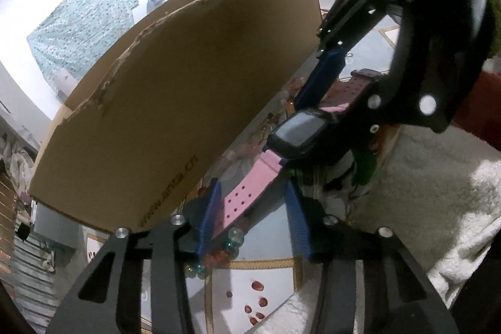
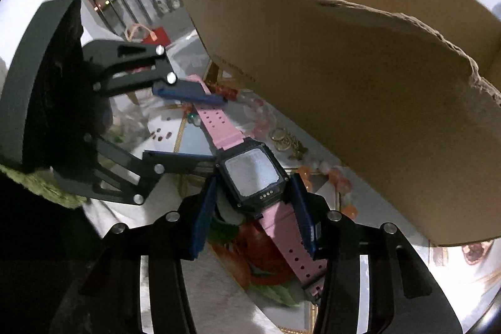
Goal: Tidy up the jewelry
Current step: 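Move the right gripper to the pink watch and close on its face, then lift the pink watch with the right gripper and lower it into the box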
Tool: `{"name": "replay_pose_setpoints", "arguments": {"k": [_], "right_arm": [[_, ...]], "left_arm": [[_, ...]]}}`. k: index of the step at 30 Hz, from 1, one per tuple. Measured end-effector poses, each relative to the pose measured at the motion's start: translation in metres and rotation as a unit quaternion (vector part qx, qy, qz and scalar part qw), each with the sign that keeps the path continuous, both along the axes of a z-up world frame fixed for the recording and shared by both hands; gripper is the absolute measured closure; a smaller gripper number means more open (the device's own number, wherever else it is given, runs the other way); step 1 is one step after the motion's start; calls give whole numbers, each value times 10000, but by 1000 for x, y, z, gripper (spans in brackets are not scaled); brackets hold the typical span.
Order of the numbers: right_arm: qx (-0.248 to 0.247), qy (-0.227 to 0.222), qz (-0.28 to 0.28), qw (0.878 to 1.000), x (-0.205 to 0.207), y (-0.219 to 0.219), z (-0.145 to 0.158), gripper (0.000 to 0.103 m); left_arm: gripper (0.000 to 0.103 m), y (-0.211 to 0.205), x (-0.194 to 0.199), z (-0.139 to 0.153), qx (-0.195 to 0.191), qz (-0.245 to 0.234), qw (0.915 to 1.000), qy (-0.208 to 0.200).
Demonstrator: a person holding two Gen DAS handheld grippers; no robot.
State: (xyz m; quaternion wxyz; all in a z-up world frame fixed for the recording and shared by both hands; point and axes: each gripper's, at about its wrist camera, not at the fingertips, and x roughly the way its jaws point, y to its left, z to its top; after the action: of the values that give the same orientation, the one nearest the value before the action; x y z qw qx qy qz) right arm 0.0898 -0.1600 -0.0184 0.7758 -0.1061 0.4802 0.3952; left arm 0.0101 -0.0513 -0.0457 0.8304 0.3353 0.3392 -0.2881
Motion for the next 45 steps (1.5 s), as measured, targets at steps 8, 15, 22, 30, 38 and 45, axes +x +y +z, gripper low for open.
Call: {"name": "replay_pose_setpoints", "arguments": {"k": [8, 15, 22, 30, 38, 45], "right_arm": [[316, 270, -111, 9991, 4, 0, -2, 59], [317, 45, -440, 9985, -7, -7, 5, 58], [-320, -895, -991, 9905, -42, -15, 19, 60], [-1245, -1442, -1086, 9757, -65, -3, 9, 84], [-2164, -2589, -1013, 9359, -90, 25, 4, 102], [-2191, -2969, -1279, 9206, -106, 28, 17, 102]], "left_arm": [[83, -4, 10, 3, 16, -38, 10000, 20], [91, -4, 22, 7, -214, 52, 9996, 164], [92, 4, 34, 12, -476, 113, 9980, 411], [92, 12, 35, 16, -569, 113, 9973, 439], [100, 16, 30, 20, -708, 63, 9971, 289], [101, 18, 19, 35, -839, -27, 9965, 27]]}}
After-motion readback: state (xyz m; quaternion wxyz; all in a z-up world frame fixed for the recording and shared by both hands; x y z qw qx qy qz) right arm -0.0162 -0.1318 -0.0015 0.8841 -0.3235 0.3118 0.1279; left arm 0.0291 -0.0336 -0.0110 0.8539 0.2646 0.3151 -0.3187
